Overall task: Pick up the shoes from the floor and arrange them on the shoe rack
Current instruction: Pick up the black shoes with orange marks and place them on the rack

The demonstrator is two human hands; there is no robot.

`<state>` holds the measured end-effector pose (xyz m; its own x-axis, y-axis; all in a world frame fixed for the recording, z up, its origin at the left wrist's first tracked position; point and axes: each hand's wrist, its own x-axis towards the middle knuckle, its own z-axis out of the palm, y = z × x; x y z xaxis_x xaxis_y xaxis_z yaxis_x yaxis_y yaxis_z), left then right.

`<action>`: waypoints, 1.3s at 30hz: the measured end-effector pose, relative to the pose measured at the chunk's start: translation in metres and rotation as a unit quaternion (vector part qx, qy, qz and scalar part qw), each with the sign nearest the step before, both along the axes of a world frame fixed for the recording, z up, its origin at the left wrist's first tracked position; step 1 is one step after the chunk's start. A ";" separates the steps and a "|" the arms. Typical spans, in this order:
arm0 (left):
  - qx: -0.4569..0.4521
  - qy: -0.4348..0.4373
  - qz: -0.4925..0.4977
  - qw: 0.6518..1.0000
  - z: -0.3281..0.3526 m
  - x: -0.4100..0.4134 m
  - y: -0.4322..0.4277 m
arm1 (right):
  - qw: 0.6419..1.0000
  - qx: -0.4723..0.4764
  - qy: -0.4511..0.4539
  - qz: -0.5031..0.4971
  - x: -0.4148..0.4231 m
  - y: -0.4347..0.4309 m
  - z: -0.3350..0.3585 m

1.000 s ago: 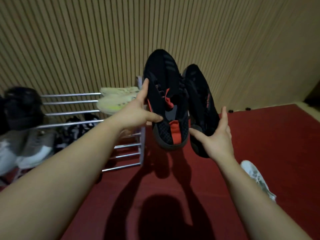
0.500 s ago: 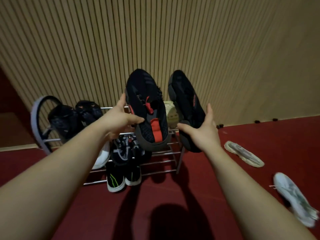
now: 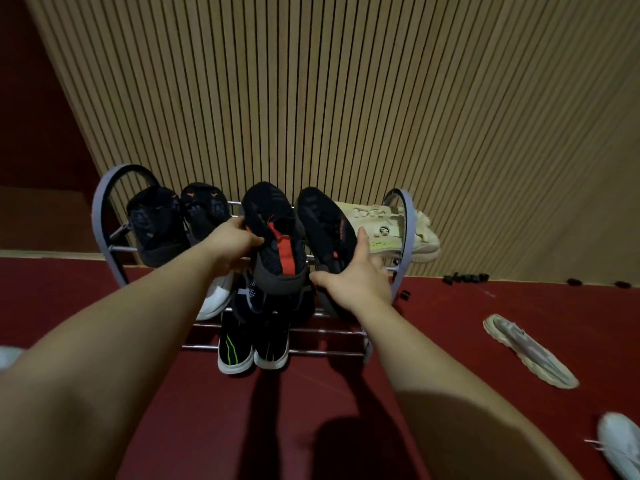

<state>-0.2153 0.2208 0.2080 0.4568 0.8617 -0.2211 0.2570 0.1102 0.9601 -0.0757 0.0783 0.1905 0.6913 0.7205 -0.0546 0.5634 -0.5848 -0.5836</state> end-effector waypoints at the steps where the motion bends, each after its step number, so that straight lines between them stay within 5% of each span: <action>1: 0.035 0.036 -0.005 0.999 -0.001 0.004 0.002 | 1.000 -0.011 0.000 0.000 0.000 0.004 -0.002; 5: 0.163 0.187 -0.046 0.968 -0.009 0.011 0.008 | 0.997 -0.073 -0.006 -0.002 -0.006 0.019 -0.009; 8: 0.205 0.207 -0.113 0.950 -0.018 -0.001 0.006 | 0.995 -0.097 -0.022 0.004 -0.013 0.028 -0.011; 13: 0.275 0.341 -0.308 0.845 -0.035 -0.033 0.000 | 0.994 -0.104 -0.034 -0.004 -0.021 0.038 -0.012; 21: 0.449 0.380 -0.141 0.796 -0.067 0.005 -0.012 | 0.994 -0.101 -0.026 -0.007 -0.020 0.040 -0.006; 34: 0.524 0.519 -0.081 0.670 -0.054 0.000 0.007 | 0.994 -0.109 -0.009 -0.030 -0.030 0.084 -0.004; 39: 0.526 0.519 -0.039 0.673 -0.046 0.015 0.014 | 0.996 -0.075 -0.036 -0.026 -0.016 0.093 -0.002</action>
<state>-0.2006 0.2347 0.1622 0.5791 0.7737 0.2569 0.8150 -0.5418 -0.2053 -0.0920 0.1710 0.1889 0.7334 0.6712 -0.1077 0.5670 -0.6914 -0.4477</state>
